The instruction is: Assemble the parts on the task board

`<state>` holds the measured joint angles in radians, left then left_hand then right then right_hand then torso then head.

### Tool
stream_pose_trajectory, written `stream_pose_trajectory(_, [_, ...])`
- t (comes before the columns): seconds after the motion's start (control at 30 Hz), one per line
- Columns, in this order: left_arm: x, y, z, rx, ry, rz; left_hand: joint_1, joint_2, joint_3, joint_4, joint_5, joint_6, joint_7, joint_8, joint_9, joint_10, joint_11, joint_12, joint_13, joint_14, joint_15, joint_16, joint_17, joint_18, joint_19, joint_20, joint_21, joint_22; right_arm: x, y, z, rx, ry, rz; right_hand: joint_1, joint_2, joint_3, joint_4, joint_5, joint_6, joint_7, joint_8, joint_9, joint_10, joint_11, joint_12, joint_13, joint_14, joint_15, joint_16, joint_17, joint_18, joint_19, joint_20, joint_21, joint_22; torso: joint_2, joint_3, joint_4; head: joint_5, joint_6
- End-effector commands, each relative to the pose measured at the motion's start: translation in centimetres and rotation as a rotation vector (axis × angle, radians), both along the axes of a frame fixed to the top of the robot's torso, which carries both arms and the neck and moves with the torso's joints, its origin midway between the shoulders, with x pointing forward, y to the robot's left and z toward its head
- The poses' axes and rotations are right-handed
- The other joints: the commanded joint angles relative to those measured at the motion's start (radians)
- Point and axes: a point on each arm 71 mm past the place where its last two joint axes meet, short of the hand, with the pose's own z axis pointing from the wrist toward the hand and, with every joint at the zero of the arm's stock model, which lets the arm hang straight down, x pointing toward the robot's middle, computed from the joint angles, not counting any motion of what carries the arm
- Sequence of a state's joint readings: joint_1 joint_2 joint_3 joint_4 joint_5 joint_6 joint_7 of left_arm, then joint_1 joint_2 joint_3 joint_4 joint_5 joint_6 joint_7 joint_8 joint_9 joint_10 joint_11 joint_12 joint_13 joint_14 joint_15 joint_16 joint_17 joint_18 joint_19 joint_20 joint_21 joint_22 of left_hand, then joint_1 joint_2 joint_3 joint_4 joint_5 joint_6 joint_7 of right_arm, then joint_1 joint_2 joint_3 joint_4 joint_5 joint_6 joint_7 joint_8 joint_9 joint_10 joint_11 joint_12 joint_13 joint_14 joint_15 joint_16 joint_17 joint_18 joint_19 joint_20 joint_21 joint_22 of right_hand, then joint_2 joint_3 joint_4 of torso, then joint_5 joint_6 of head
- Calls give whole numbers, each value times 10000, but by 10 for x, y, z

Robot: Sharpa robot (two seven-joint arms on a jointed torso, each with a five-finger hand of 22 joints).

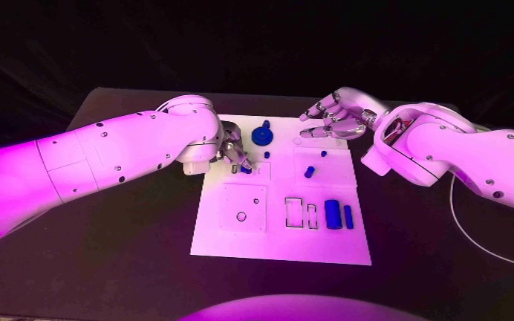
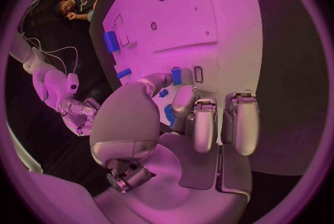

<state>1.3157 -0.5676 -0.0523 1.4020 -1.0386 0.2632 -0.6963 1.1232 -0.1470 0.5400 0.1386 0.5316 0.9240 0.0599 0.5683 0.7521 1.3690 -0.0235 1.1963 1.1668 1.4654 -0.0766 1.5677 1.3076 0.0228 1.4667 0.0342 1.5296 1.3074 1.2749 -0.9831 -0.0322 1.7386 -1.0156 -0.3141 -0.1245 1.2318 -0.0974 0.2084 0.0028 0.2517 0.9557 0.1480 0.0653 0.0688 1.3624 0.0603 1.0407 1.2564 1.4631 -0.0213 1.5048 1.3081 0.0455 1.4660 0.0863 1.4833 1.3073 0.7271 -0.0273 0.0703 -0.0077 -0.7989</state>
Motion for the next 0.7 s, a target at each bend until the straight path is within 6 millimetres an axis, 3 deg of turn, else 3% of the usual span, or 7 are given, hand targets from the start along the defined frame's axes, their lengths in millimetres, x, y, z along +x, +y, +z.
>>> stream_pose_trajectory(0.03, [-1,3,-4,751,269,350,-1,143,1592,-1624,66,107,-117,47,20,43,-32,-44,-18,1054,-51,31,2632,-67,748,-89,-57,2036,-1,2,-1,-30,33,186,-14,82,-59,-14,47,89,-10,50,16,-42,-36,23,-7,796,30,-41,1323,-33,87,9,-61,679,5,3,-6,-4,5])
stream_pose_trajectory(0.3, [1,2,-8,811,469,536,-273,304,1530,-1454,67,173,-160,63,58,77,-61,-75,-52,1054,-75,31,2632,-67,749,-106,-63,2035,-1,2,-1,-31,38,196,-14,82,-59,-14,47,89,-10,50,16,-42,-36,23,-7,796,30,-41,1323,-33,87,9,-61,679,8,12,-14,-13,-15])
stream_pose_trajectory(0.43, [2,3,-9,879,643,601,-607,448,1211,-1197,26,231,-209,22,52,-7,-87,-315,-299,1054,-101,31,2632,-62,741,-118,-83,2017,-1,2,0,-30,35,184,-20,82,-81,-2,61,96,-13,50,16,-44,-37,22,-10,796,28,-42,1323,-32,85,8,-65,674,-4,11,-3,-38,-38])
stream_pose_trajectory(0.7, [3,2,-11,967,778,615,-915,508,521,-989,9,389,-282,-119,-35,37,-143,-318,-288,1054,-148,31,2632,-70,758,-152,-65,2052,-2,1,0,-29,37,185,-36,79,-108,14,43,101,-13,49,16,-42,-37,29,-8,796,28,-45,1319,-32,86,7,-65,674,-4,8,-13,-44,-39])
